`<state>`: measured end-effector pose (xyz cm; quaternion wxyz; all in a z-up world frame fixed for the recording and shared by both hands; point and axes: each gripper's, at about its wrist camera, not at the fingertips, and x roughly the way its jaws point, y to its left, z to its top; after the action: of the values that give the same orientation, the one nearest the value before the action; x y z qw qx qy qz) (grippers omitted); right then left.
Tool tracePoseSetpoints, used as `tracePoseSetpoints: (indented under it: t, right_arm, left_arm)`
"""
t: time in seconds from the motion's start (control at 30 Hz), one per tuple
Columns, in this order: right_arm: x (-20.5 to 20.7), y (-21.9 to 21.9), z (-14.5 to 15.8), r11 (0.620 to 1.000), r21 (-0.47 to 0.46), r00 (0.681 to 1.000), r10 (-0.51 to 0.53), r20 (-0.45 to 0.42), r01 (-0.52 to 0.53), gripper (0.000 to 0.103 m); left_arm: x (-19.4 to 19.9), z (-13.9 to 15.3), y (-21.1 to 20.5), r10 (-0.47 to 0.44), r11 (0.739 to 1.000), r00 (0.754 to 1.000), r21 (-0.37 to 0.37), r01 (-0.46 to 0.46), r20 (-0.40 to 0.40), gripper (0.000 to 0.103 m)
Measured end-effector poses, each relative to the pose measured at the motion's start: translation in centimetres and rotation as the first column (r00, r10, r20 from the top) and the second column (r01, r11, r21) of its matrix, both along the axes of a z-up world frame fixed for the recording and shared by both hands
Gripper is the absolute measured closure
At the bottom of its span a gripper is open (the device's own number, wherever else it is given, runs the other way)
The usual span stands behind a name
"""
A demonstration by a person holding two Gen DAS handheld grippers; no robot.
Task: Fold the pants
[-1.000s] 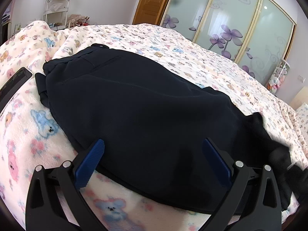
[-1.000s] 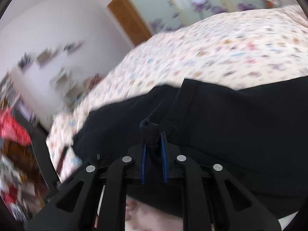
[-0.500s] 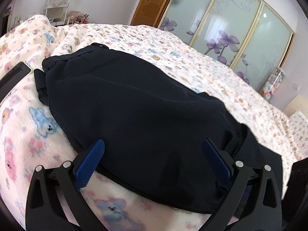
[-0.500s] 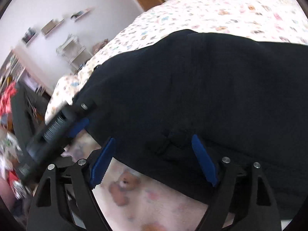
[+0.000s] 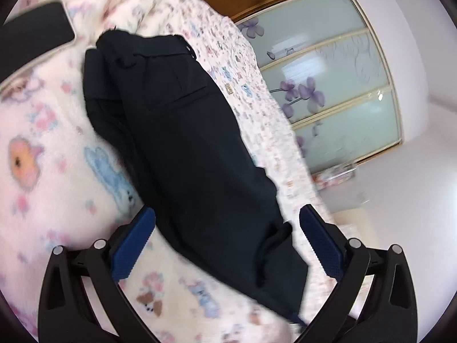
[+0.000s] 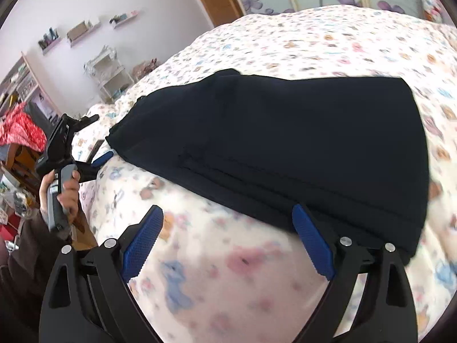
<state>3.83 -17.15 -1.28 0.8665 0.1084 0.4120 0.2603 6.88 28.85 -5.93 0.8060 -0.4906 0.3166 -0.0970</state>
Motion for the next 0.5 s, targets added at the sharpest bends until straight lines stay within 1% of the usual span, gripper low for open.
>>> tracePoseSetpoints:
  t: [0.07,0.13,0.17,0.2,0.33,0.43,0.5]
  right_arm:
    - [0.0,-1.0,-0.8,0.999,0.046,1.000,-0.017,-0.019,0.018,0.009]
    - [0.0,-1.7,-1.0,0.997,0.075,0.999,-0.021,-0.044,0.024,0.009]
    - [0.1,-1.7,-1.0,0.997,0.073,0.999,-0.016,-0.040,0.019,0.009]
    - [0.1,-1.5,-0.8,0.998,0.067,1.000,-0.008,-0.028,0.010,0.009]
    - [-0.1,-0.3,-0.5,0.998,0.052,0.999,0.039,-0.009,-0.038,0.009]
    - [-0.6,0.6,-0.7,0.997,0.005,0.997,0.071,-0.004,-0.071,0.009]
    - [-0.9,1.3,-0.9,0.996,-0.032,0.996,0.085,0.007,-0.085,0.009]
  left_arm:
    - [0.9,0.1,0.3,-0.002,1.000,1.000,0.003,0.002,-0.020,0.002]
    - [1.9,-0.4,0.3,0.004,1.000,0.996,0.025,-0.002,-0.086,0.002]
    - [2.2,-1.1,0.4,0.019,1.000,0.991,0.016,-0.017,-0.134,0.002]
    - [2.4,-1.6,0.4,0.033,0.999,0.987,0.006,-0.032,-0.157,0.003]
    - [3.2,-1.2,0.4,0.078,0.997,0.985,0.027,-0.075,-0.153,0.003]
    - [4.4,-0.6,0.8,0.106,0.994,0.983,0.051,-0.100,-0.146,0.003]
    - [5.3,-0.3,1.3,0.127,0.990,0.980,0.077,-0.116,-0.153,0.007]
